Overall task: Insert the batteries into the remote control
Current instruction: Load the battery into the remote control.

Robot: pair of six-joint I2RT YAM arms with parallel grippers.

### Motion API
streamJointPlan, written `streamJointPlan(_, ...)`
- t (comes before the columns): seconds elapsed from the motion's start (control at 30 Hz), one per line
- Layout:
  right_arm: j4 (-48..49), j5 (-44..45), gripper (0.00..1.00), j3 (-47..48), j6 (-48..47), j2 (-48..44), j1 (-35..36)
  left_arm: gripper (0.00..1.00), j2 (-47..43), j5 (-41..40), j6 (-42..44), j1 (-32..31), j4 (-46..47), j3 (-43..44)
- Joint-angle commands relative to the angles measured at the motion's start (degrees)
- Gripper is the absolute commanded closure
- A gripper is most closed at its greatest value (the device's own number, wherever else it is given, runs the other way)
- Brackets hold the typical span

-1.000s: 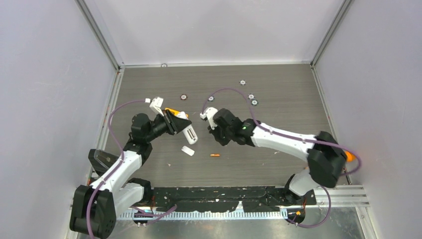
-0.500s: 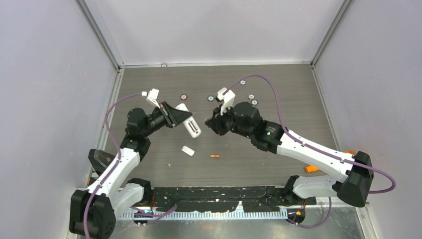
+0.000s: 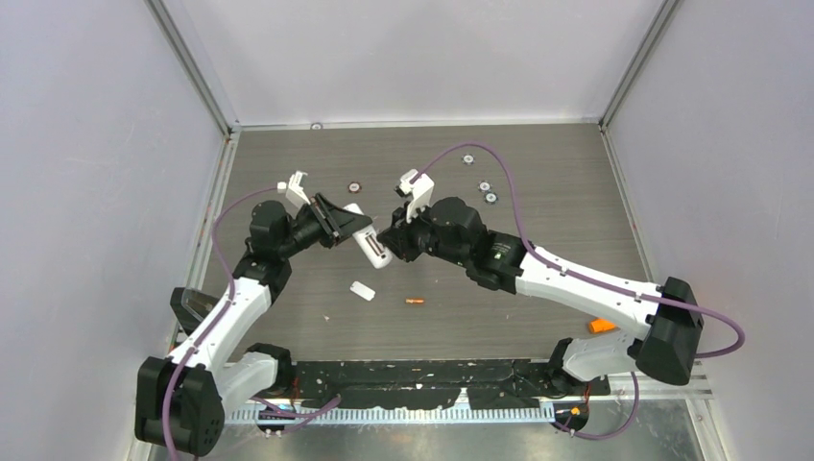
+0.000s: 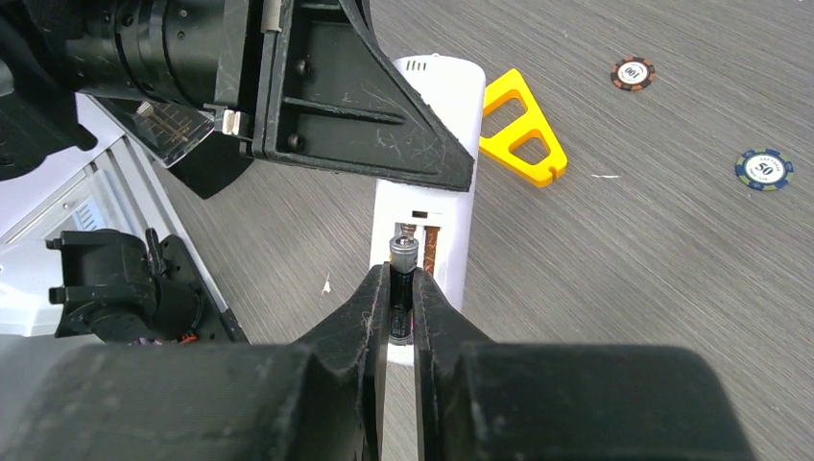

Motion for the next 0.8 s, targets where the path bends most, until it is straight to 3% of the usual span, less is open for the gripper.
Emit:
streamJointPlan(0.0, 5.4, 0.5, 0.88, 2.6, -1.5, 1.7, 0.4, 1.0, 0.6, 0.1, -2.0, -0.1, -2.8, 3.4)
streamJointPlan(0.77, 6.7, -0.1, 0.87, 1.8, -3.8, 7.2, 0.4, 1.0, 0.8, -1.7, -6.2, -0.1, -3.8, 3.2)
